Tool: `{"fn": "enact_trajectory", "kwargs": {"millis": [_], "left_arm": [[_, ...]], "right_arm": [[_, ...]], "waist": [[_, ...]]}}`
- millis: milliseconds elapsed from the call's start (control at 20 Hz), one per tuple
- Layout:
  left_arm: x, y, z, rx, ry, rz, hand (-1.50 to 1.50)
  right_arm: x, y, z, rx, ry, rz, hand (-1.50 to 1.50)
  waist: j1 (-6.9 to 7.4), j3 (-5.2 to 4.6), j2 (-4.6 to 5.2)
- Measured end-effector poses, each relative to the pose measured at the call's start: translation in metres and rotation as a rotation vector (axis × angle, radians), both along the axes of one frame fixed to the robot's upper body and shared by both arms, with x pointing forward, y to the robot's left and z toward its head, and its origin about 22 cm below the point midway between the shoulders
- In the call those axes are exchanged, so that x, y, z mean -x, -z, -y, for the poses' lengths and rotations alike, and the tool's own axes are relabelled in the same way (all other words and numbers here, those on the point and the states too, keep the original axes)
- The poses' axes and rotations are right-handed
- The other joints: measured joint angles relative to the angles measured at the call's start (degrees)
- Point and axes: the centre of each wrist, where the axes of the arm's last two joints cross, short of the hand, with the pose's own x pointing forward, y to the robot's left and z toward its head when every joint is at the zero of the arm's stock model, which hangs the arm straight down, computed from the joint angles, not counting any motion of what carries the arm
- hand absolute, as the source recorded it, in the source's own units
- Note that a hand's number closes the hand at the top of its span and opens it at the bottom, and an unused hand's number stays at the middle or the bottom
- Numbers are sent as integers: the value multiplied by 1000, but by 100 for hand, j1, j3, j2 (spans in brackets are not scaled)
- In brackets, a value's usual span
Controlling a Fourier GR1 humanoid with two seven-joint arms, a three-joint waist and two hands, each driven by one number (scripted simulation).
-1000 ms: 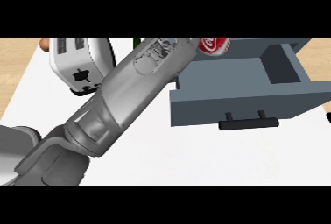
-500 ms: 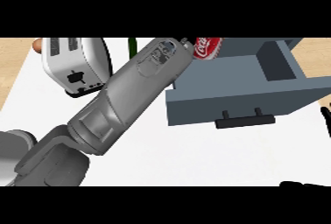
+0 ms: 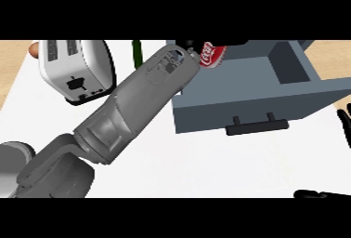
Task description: Pick up the can, place it into the drawer and close the drawer
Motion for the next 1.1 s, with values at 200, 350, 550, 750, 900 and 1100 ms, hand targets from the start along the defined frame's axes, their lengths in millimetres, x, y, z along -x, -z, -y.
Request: {"fn": "enact_trajectory", "kwargs": {"millis": [200,350,550,750,900,1100], "left_arm": [[-2,4,-2,-17,-26,0,-150],[-2,9,-4,-18,-51,2,-150],[0,18,-5,-12,-88,5,-150],[0,24,-7,-3,-113,14,-150],[0,25,-8,10,-124,10,-150],[1,26,-8,48,-134,-2,-150]], "right_arm": [[-2,-1,0,4,-3,1,-150],[-6,-4,-1,9,-11,7,-150],[-7,-5,-2,9,-21,12,-150],[-7,-11,-5,11,-25,16,-150],[-5,-13,-4,36,-17,30,-150],[-1,-25,-6,134,0,81,-150]], "waist": [[-27,0,9],[-74,1,22],[-106,1,25],[-134,-2,32],[-116,-2,27],[-115,-6,25]]}}
